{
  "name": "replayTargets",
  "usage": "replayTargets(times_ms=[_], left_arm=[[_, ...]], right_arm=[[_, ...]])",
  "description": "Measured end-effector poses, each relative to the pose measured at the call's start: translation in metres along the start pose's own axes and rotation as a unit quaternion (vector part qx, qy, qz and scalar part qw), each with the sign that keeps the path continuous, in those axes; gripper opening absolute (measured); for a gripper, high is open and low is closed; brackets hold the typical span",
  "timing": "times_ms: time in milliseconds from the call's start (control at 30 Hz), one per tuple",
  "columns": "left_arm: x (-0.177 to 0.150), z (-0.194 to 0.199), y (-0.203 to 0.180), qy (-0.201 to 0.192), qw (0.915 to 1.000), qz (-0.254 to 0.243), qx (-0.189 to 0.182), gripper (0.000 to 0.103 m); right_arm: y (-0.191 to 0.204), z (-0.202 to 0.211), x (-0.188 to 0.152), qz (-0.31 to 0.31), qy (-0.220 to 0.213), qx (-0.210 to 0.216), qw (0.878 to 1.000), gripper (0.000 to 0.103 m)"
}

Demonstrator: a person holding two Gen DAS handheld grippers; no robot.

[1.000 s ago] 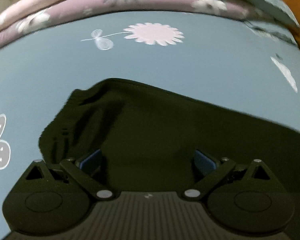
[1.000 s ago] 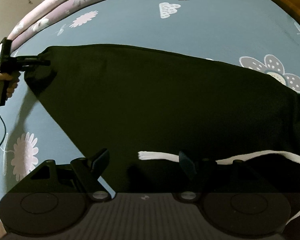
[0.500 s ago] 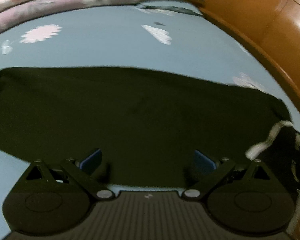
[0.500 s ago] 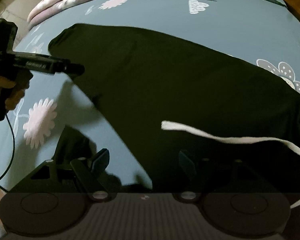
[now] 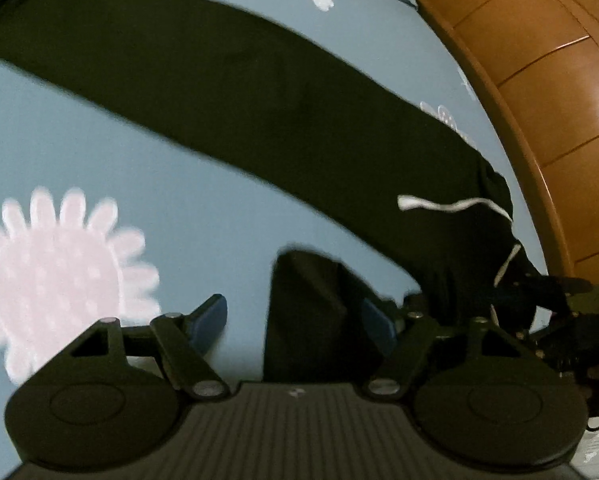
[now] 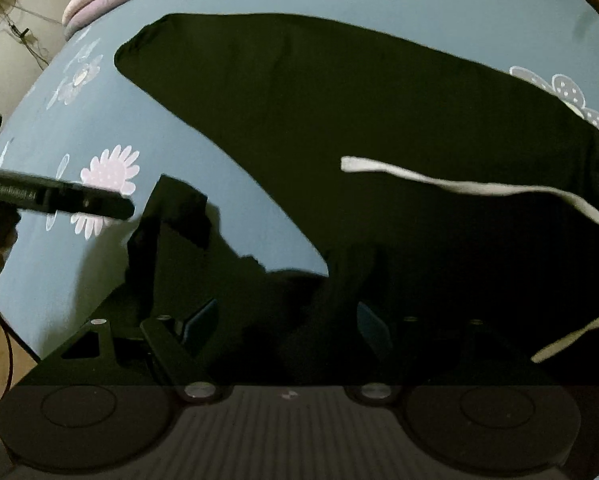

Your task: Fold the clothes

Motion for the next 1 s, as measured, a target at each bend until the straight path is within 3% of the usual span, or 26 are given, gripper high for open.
replayTargets(times_ms=[367,667,833,1000], left_arm=[[-0.028,-0.033,-0.009,0.051,0.9982,-0.021,0.021,0.073],[-0.029,-0.044,-0.019,0.041,0.9979,-0.035,0.037,0.073],[-0.029,-0.05,-0.026,0.06,0.9972,-0.039,0.022,0.042],[-0.029,-0.045,-0.023,0.048,0.9987,-0.001,0.017,0.02]], right_arm=[[-0.003,0.007,-0.014,0.012,0.002,-0.009,1.0,0.08],[-0.005,0.006,-0.028,0.012,0.006,-0.009,1.0,0.08],[-0.002,0.007,-0.031,0.012,0.004,-0.003,1.0,0.08],[-0.001,0.007,-0.031,0.014,0.003,-0.002,1.0,0.08]])
Point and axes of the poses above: each gripper's, at about its wrist camera, not at the fingertips, and z roughly against the way its jaws point, y to its left, x to its top, the point moved 2 cm from there along -z, roughly the way its jaws point, and after that the axes turned 13 degrees about y, right-handed, at the moved point
